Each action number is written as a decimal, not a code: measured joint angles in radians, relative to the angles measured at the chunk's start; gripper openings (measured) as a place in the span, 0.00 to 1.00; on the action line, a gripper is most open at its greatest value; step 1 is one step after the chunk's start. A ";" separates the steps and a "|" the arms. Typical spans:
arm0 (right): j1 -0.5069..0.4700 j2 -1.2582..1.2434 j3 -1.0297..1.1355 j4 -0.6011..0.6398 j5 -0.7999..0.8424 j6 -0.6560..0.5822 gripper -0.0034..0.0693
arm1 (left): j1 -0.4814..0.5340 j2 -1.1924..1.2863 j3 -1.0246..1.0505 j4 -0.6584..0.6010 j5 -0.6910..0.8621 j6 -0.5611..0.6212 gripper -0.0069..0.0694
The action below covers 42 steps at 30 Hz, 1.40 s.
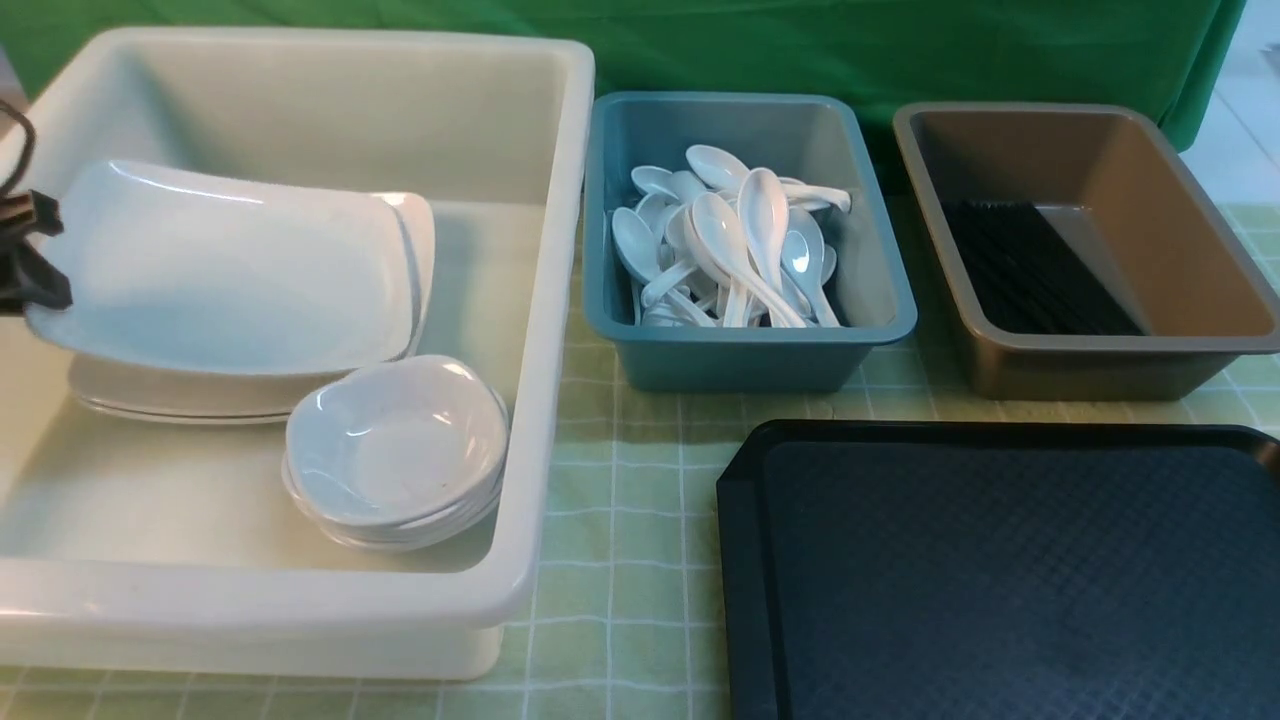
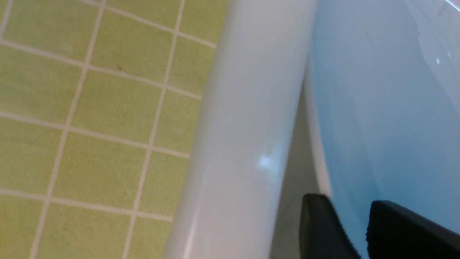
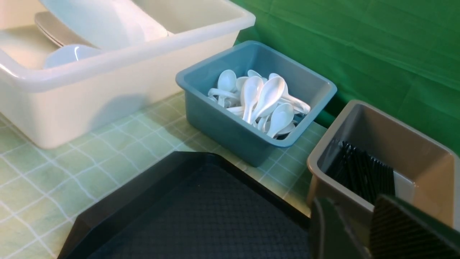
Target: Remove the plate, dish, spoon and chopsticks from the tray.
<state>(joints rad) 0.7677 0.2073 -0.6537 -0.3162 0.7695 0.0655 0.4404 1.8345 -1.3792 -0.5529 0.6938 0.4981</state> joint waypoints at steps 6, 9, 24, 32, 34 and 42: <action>0.000 0.000 0.000 0.000 0.000 0.013 0.30 | -0.034 0.000 0.000 0.041 -0.057 0.001 0.59; 0.000 0.000 0.000 0.000 0.000 0.018 0.30 | -0.036 0.000 0.000 0.068 -0.060 -0.001 0.62; 0.000 0.030 -0.037 -0.092 0.101 0.173 0.09 | -0.037 -0.194 -0.168 0.199 0.222 -0.093 0.08; 0.000 0.114 -0.199 -0.129 0.432 0.210 0.06 | -0.037 -0.334 -0.185 0.138 0.512 -0.106 0.07; 0.000 0.113 -0.196 -0.131 0.438 0.210 0.06 | -0.037 -0.348 -0.184 0.134 0.516 -0.108 0.07; 0.000 0.106 0.025 -0.134 0.075 0.248 0.06 | -0.037 -0.413 -0.179 0.119 0.521 -0.136 0.07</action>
<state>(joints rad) 0.7677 0.3135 -0.6289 -0.4500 0.8445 0.3135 0.4034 1.4210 -1.5580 -0.4334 1.2148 0.3624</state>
